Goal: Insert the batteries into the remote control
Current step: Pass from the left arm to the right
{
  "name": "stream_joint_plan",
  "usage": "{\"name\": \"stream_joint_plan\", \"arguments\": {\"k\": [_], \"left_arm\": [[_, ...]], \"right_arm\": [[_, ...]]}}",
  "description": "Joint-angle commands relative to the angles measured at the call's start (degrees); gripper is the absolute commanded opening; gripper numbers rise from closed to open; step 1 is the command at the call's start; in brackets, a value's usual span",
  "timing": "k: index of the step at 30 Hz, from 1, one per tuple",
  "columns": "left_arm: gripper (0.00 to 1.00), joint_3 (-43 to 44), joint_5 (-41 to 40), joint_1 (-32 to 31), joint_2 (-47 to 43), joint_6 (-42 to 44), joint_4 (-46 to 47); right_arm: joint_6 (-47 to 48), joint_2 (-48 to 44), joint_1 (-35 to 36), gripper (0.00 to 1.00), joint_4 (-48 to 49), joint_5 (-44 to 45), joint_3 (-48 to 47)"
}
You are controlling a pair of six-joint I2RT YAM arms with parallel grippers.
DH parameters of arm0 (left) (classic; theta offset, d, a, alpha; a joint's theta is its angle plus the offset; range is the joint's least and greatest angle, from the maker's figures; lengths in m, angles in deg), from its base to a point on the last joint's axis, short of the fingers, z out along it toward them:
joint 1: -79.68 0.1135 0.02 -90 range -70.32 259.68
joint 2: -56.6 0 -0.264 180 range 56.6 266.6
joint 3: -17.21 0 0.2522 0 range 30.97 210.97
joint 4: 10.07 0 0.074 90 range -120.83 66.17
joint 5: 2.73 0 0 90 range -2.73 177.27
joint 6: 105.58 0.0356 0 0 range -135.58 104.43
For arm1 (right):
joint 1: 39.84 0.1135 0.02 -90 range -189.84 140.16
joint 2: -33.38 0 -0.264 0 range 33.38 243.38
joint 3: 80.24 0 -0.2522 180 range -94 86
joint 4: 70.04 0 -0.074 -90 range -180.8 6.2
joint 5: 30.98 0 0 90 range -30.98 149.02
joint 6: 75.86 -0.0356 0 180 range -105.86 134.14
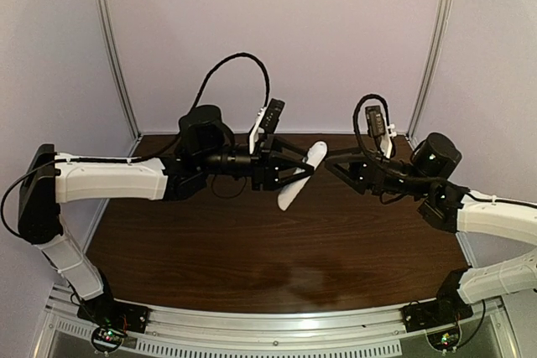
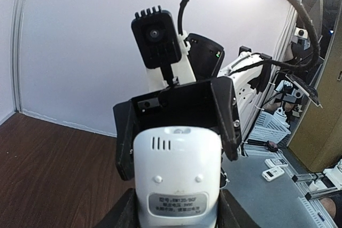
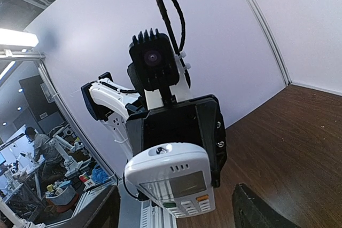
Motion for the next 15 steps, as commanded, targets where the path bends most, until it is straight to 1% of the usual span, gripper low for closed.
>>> {"name": "stream_joint_plan", "arguments": {"k": [1, 6, 11, 13, 15], "left_arm": [[0.24, -1.1, 1.5, -0.1, 0.6, -2.9, 7.4], [0.24, -1.7, 2.1, -0.1, 1.2, -4.6, 9.4], [0.24, -2.0, 2.3, -0.2, 1.4, -5.2, 9.9], [0.24, -2.1, 2.1, -0.2, 1.6, -5.5, 10.1], [0.24, -2.2, 2.5, -0.2, 1.8, -5.9, 10.5]], "right_arm": [[1.6, 1.1, 1.7, 0.71, 0.9, -0.2, -3.2], [4.4, 2.0, 3.1, 0.61, -2.0, 1.1, -5.4], [5.3, 3.0, 3.7, 0.51, -2.9, 1.1, -6.3], [5.4, 3.3, 3.7, 0.50, -3.1, 1.2, -6.4], [5.6, 3.5, 3.8, 0.55, -3.5, 1.5, -6.5]]}}
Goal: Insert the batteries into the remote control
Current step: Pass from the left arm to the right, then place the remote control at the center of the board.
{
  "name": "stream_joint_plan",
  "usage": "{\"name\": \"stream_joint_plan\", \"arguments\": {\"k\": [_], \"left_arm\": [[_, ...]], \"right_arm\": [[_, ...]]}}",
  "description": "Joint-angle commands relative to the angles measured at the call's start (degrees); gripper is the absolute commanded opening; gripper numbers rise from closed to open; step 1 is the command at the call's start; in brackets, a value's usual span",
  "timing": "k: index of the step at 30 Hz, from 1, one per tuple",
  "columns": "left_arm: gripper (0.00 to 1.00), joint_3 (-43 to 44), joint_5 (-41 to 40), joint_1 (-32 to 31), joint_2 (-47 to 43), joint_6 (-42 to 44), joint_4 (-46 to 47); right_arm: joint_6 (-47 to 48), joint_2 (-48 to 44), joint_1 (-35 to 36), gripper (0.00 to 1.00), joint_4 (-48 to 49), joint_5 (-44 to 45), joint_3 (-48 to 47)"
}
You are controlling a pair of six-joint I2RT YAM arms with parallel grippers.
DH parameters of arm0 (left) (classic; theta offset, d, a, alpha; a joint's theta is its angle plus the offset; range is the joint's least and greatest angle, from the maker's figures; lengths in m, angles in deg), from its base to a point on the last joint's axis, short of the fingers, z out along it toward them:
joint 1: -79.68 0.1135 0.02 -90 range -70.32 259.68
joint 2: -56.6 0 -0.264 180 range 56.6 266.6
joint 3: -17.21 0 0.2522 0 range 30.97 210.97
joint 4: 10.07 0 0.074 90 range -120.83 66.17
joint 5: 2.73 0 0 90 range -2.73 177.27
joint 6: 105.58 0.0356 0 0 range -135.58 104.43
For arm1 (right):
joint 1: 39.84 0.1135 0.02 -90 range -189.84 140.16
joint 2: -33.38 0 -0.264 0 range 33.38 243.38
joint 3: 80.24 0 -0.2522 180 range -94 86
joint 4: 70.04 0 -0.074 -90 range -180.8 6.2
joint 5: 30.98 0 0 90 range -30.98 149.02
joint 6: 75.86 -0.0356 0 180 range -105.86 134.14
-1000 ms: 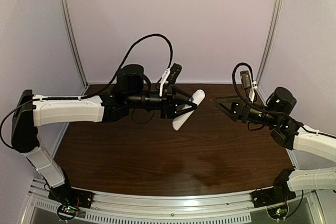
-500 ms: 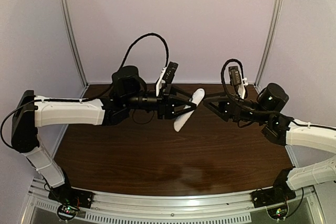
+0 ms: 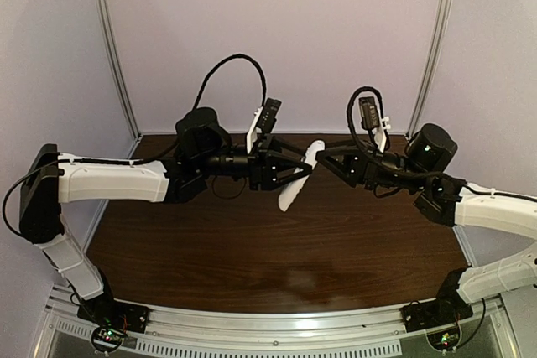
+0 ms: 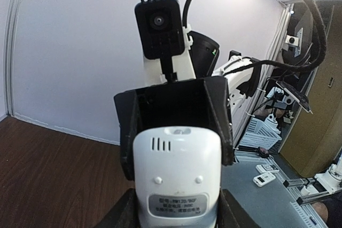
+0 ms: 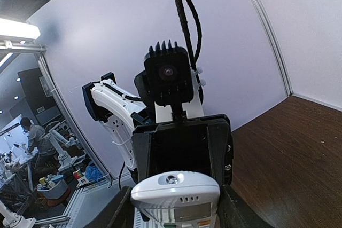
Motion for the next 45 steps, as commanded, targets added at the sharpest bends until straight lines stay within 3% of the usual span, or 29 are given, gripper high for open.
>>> {"name": "stream_joint_plan", "arguments": {"k": [1, 6, 12, 14, 17, 22, 23, 32, 45], "left_arm": [[0.24, -0.5, 0.9, -0.2, 1.4, -1.3, 4.0], [0.24, -0.4, 0.4, -0.2, 1.7, -1.4, 3.6], [0.24, -0.3, -0.1, -0.2, 1.8, -1.2, 2.6], [0.28, -0.4, -0.1, -0.2, 2.0, -1.2, 2.5], [0.49, -0.5, -0.4, 0.0, 1.4, -0.6, 1.0], [0.93, -5.0, -3.4, 3.9, -4.2, 0.8, -2.6], [0.97, -5.9, -4.1, 5.1, -5.7, 1.3, -3.8], [0.98, -11.0, -17.2, 12.6, -16.5, 6.4, -20.6], [0.98, -13.0, -25.0, 14.2, -16.1, 6.3, -27.4]], "right_arm": [[0.9, 0.7, 0.9, 0.56, -0.9, 0.2, -1.4], [1.5, 1.1, 1.1, 0.53, -2.6, 1.7, -2.1], [1.6, 1.1, 1.1, 0.33, -3.2, 1.5, -2.1], [1.6, 1.0, 1.1, 0.28, -3.1, 1.3, -2.1], [2.3, 0.9, 1.1, 0.22, -5.5, 1.3, -2.7], [6.3, -0.5, 0.1, 0.17, -16.6, 5.0, -4.1], [6.9, -0.8, -0.6, 0.16, -19.4, 5.8, -4.3], [15.3, 5.9, -2.0, 0.10, -49.6, 15.8, -11.3], [21.4, 24.9, 3.0, 0.09, -72.3, 28.6, -24.8]]}}
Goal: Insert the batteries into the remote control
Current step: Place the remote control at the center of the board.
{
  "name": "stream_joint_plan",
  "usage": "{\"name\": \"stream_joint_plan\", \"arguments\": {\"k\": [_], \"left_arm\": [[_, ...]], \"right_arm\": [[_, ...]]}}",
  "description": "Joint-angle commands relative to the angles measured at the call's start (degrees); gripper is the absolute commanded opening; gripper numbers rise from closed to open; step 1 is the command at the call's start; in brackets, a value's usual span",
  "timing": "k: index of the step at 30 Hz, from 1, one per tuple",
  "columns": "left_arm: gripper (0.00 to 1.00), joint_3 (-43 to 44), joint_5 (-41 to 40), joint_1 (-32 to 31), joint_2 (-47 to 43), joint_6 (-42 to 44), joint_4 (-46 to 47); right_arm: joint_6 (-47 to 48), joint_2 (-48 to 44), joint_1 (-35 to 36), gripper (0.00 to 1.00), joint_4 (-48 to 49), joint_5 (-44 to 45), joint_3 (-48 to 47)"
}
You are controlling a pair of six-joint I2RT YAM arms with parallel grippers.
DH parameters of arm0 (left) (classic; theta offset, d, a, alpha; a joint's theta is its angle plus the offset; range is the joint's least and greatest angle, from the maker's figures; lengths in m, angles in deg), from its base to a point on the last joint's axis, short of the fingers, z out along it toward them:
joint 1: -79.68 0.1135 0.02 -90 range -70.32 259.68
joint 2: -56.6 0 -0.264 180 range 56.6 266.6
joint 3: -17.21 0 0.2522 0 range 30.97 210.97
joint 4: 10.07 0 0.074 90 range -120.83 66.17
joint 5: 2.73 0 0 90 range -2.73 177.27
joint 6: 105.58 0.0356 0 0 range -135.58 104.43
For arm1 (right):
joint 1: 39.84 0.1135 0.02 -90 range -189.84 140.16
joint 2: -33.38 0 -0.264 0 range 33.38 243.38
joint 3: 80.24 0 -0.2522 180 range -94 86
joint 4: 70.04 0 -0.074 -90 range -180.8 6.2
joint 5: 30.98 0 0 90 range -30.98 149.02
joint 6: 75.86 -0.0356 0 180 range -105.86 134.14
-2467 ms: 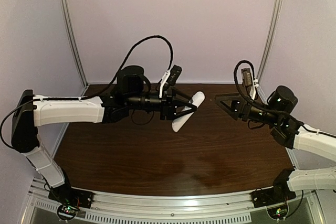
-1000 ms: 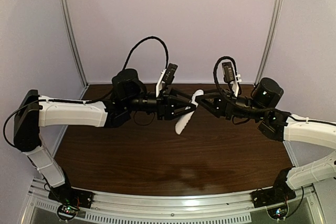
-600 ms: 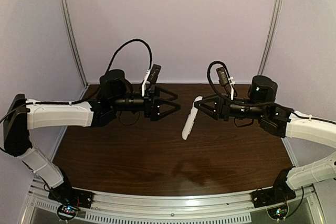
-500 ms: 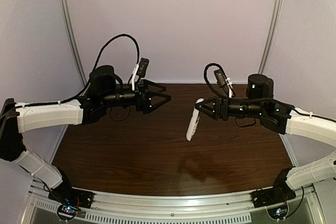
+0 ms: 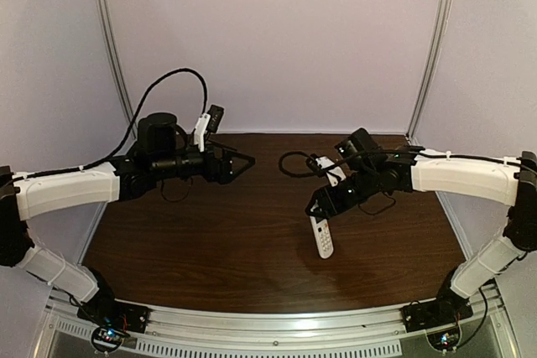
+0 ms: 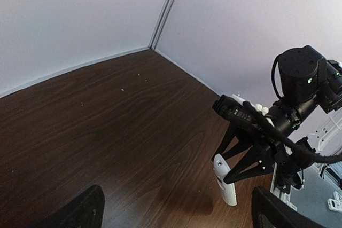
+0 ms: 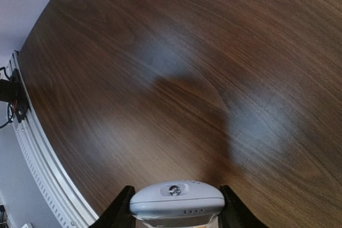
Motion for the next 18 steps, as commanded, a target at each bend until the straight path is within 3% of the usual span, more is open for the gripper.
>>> {"name": "stream_joint_plan", "arguments": {"k": [1, 18], "left_arm": [[0.97, -0.3, -3.1, 0.4, 1.0, 1.5, -1.9], [0.97, -4.1, -8.1, 3.9, 1.3, -0.2, -3.8]], "right_arm": [[3.6, 5.9, 2.8, 0.09, -9.6, 7.6, -5.4], [6.3, 27.6, 8.5, 0.11, -15.7, 15.7, -18.8]]}}
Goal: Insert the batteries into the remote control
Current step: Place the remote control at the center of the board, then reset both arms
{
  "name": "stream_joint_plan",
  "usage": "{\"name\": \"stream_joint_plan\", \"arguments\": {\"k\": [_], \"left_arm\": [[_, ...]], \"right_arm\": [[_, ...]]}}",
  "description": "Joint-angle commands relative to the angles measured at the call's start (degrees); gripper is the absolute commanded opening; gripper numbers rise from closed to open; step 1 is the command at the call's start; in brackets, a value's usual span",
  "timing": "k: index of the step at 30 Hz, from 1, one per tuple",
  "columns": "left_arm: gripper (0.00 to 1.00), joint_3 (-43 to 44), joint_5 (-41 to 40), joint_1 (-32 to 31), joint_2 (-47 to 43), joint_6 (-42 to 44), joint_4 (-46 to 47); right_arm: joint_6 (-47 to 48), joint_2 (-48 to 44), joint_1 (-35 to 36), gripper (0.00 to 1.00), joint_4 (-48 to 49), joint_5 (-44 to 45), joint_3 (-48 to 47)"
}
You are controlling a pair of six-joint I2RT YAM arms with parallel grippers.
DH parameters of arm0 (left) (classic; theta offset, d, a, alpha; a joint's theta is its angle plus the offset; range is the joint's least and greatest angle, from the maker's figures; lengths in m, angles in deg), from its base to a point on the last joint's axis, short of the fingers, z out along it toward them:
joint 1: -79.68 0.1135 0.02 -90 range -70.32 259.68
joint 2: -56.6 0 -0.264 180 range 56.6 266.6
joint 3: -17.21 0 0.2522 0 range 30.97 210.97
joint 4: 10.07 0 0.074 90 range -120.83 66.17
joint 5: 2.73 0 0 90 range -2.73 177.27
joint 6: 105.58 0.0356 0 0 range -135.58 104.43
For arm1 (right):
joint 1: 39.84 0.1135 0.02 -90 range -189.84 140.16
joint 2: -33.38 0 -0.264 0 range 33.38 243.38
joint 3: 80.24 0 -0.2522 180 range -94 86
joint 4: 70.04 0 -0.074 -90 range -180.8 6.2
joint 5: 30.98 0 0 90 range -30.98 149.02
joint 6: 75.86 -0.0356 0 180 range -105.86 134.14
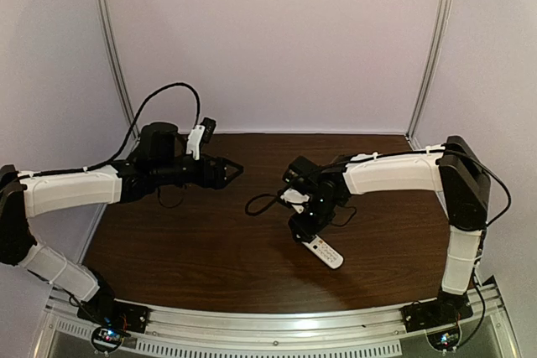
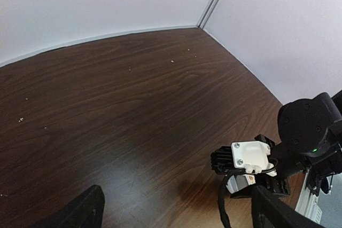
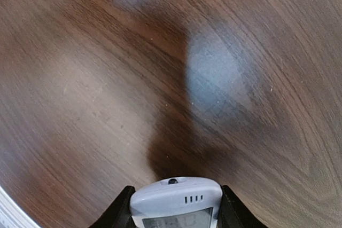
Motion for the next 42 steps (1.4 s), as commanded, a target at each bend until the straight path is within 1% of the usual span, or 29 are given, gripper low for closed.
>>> {"name": "stream_joint_plan", "arguments": {"k": [1, 5, 7, 8, 9, 11, 13, 14, 15, 16, 17, 18, 22, 25, 27, 29, 31, 34, 37, 42], "left_arm": [[0.97, -1.0, -1.8, 0.5, 0.3, -0.1, 0.3], [0.97, -0.9, -2.6, 0.5, 1.0, 0.5, -0.7], [0.97, -0.9, -2.7, 0.5, 1.1, 0.8, -1.0], [0.97, -0.9, -2.8, 0.5, 1.1, 0.8, -1.4], [0.98, -0.6, -2.9, 0.5, 1.4, 0.8, -2.0], [0.97, 0.0, -2.9, 0.5, 1.6, 0.8, -3.0], [0.97, 0.8, -2.9, 0.5, 2.2, 0.7, -4.3], [0.97, 1.4, -3.2, 0.5, 2.4, 0.5, -5.2], [0.97, 2.0, -3.3, 0.5, 2.6, 0.5, -6.1], [0.97, 2.6, -3.3, 0.7, 2.8, 0.5, -6.9], [0.97, 3.3, -3.2, 0.8, 2.8, 0.5, -7.1], [0.97, 3.9, -3.1, 1.2, 2.8, 0.4, -8.5], [0.97, 7.5, -2.2, 3.3, 2.4, 0.5, -12.2], [0.97, 11.5, -2.0, 5.7, 2.1, 1.0, -14.7], [0.97, 13.9, -0.4, 7.7, 2.2, 1.8, -15.9], [0.97, 16.4, -0.8, 9.8, 2.9, 2.1, -18.6], [0.97, 17.2, 0.0, 12.7, 3.1, 1.9, -20.0], [0.97, 15.6, -0.9, 15.9, 2.3, 1.9, -20.7], [0.97, 11.9, -2.2, 16.5, 1.3, 2.1, -20.7], [0.97, 1.2, 0.2, 16.5, -1.4, -1.1, -15.6]], "right_arm": [[0.5, 3.4, 1.4, 0.11, -1.9, 3.8, -3.2], [0.3, 5.7, 2.1, 0.13, -2.3, 4.4, -4.7], [0.2, 6.5, 2.4, 0.18, -2.4, 4.2, -5.2], [0.2, 6.6, 2.5, 0.22, -2.2, 4.1, -5.1], [0.1, 6.6, 2.5, 0.29, -2.1, 3.8, -5.1], [-0.3, 6.4, 2.5, 0.48, -1.6, 3.0, -4.9], [-0.7, 5.5, 2.5, 0.61, -0.7, 2.2, -4.5], [-0.8, 4.7, 2.5, 0.69, 0.0, 1.8, -4.2], [-1.1, 3.9, 2.6, 0.78, 0.6, 1.0, -4.0], [-1.3, 2.9, 2.5, 0.90, 1.4, 0.5, -3.9], [-1.6, 1.4, 2.3, 0.96, 2.2, -0.1, -3.8], [-1.6, 0.3, 2.1, 0.99, 3.1, -1.0, -3.7], [-2.9, -5.3, -0.9, 1.00, 7.9, -4.9, -2.1], [-4.0, -11.2, -4.7, 1.00, 12.8, -7.5, 1.3], [-5.4, -15.5, -8.4, 1.00, 16.7, -9.8, 4.2], [-6.9, -20.3, -12.5, 1.00, 21.3, -11.6, 8.3], [-8.3, -25.1, -16.7, 1.00, 26.2, -13.1, 13.1], [-10.1, -32.4, -22.8, 1.00, 31.3, -15.2, 20.4], [-11.8, -38.3, -27.5, 1.00, 34.5, -15.6, 27.0], [-14.6, -44.9, -31.1, 1.00, 39.9, -15.8, 37.9]]}}
